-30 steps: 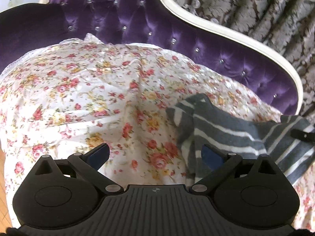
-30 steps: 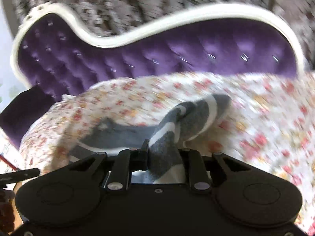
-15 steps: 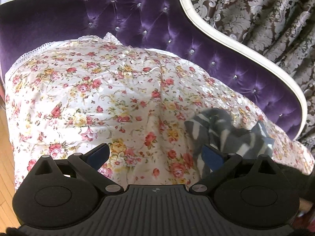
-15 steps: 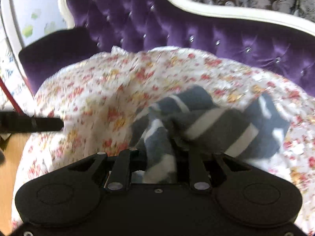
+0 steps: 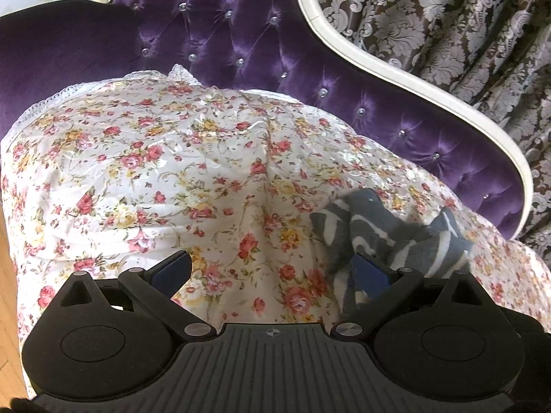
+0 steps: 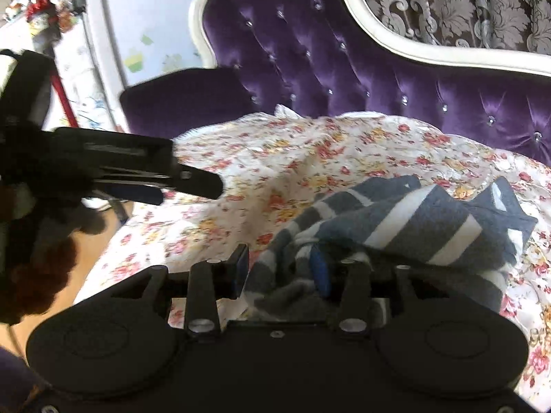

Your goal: Fold small clothes

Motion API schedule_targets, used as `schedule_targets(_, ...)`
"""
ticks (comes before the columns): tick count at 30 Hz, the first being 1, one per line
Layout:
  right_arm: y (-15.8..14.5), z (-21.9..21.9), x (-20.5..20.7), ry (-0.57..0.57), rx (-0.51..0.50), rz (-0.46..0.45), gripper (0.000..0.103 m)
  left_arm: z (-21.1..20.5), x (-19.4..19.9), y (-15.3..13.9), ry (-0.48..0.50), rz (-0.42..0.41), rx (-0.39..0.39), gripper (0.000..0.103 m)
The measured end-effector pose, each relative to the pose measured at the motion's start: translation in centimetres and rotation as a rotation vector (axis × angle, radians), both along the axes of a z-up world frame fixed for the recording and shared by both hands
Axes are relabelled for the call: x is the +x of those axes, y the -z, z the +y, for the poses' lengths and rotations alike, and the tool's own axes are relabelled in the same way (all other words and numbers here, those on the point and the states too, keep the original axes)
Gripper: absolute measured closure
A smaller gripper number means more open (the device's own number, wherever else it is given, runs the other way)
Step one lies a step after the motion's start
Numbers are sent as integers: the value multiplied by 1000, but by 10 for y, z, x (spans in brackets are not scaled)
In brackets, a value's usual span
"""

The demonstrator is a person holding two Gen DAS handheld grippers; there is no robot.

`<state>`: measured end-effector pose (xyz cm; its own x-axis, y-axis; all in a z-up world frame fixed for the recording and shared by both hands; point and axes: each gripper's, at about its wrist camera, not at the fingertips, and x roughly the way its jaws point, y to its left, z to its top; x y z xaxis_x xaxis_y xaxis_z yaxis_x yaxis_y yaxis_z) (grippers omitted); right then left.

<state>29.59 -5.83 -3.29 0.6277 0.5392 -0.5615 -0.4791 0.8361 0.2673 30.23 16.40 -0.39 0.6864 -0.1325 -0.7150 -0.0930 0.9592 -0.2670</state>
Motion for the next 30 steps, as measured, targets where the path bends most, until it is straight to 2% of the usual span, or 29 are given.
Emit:
schedule_targets(8, -5, -30, -20, 61, 23, -8, 52, -15, -2, 1, 48, -21, 20, 3)
schedule_targets(17, 0, -79, -26, 262, 128, -10, 51, -31, -2, 5, 107, -19, 27, 3)
schedule_targets(19, 3, -78, -22, 281, 109, -10, 51, -33, -2, 7, 108, -16, 27, 3)
schedule_targets(23, 9, -48, -18, 210, 10, -51, 51, -36, -2, 7, 119, -22, 33, 3)
schedule_targets(27, 22, -12, -13, 82, 18, -30, 51, -38, -2, 7, 126, -29, 34, 3)
schedule_targets(30, 31, 5, -14, 41, -5, -34, 50, -38, -1, 8, 131, -27, 33, 3)
